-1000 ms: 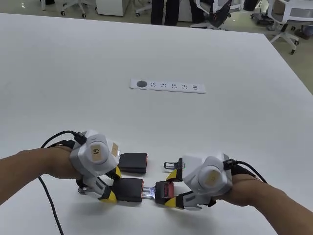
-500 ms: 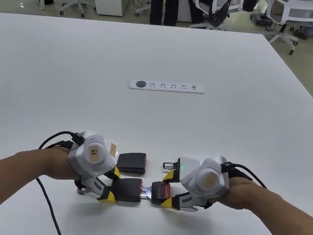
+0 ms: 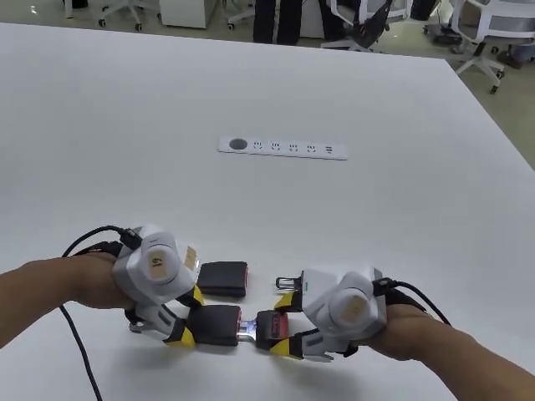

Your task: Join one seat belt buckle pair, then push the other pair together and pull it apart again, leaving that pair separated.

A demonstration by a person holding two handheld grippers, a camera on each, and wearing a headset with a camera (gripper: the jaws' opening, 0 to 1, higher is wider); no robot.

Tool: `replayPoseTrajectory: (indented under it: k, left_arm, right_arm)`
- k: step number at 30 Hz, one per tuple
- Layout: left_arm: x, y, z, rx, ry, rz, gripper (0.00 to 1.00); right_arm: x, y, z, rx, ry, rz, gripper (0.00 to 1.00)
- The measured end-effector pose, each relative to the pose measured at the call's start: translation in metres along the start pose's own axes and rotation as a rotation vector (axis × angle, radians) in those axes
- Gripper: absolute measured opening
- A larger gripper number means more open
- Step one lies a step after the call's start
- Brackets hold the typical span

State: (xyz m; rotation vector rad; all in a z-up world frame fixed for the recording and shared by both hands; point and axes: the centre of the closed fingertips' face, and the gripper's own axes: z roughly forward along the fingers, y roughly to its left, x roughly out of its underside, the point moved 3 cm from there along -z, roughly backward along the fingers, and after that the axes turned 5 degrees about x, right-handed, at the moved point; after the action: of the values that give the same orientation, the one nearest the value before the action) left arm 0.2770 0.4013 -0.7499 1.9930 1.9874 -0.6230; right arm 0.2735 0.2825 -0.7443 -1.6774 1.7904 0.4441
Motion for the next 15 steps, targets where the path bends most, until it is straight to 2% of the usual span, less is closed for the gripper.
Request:
replayPoseTrajectory:
  k: [15]
  left_arm:
    - [0.0007, 0.0010, 0.0009, -0.002, 0.006, -0.006, 0.31]
  right_arm:
    - [-0.0007, -0.0001, 0.0013, 0.003, 0.018, 0.028, 0.27]
